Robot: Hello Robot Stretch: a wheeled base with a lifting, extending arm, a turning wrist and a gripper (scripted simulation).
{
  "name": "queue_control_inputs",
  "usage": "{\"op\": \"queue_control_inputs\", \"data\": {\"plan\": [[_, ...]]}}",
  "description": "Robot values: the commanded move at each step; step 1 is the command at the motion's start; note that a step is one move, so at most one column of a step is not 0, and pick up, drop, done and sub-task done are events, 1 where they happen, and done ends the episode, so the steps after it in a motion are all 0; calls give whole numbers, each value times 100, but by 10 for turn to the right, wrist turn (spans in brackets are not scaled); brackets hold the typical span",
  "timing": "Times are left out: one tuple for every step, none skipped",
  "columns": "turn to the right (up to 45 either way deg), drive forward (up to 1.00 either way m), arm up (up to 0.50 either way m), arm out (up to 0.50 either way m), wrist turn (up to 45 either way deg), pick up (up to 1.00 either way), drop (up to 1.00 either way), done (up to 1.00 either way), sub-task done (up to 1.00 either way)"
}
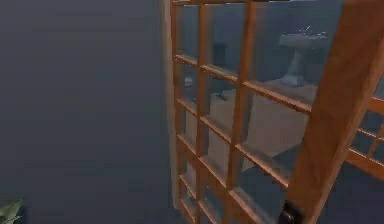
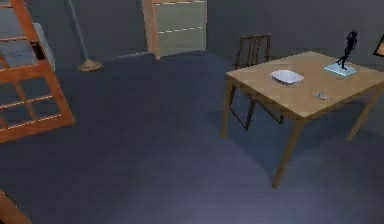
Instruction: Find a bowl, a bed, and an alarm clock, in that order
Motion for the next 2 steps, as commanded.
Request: {"op": "queue_control_inputs", "data": {"plan": [[450,0,0,0,0,0,0,0,0],[450,0,0,0,0,0,0,0,0]]}}
